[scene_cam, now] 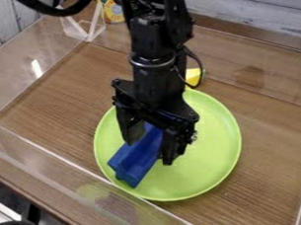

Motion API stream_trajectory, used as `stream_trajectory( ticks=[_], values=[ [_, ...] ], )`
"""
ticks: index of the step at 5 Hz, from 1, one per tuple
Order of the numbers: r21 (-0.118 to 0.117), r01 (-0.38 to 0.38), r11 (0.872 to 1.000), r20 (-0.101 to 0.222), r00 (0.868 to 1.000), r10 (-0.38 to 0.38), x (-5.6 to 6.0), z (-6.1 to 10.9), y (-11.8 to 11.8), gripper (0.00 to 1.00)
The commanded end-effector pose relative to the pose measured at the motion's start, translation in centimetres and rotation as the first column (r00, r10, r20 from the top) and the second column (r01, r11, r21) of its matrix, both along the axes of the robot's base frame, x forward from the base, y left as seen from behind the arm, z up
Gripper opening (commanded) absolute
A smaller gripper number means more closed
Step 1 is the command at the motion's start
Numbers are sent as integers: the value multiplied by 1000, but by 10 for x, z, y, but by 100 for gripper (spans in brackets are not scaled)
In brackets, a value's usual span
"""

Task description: Put the blue object in the green plate

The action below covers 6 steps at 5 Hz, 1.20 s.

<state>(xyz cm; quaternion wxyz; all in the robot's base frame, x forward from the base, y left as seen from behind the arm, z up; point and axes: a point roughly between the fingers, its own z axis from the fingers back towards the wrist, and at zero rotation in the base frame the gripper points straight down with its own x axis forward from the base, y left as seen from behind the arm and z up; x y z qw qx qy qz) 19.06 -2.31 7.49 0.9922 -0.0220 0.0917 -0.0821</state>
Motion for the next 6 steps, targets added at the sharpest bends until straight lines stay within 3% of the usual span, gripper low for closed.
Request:
stream_trajectory(
  ticks=[1, 6],
  values=[
    [-12, 8, 1000, 38, 999, -7, 2, 7, -2, 100],
    [-39, 20, 999, 31, 999, -19, -2, 9, -4, 100]
  ],
)
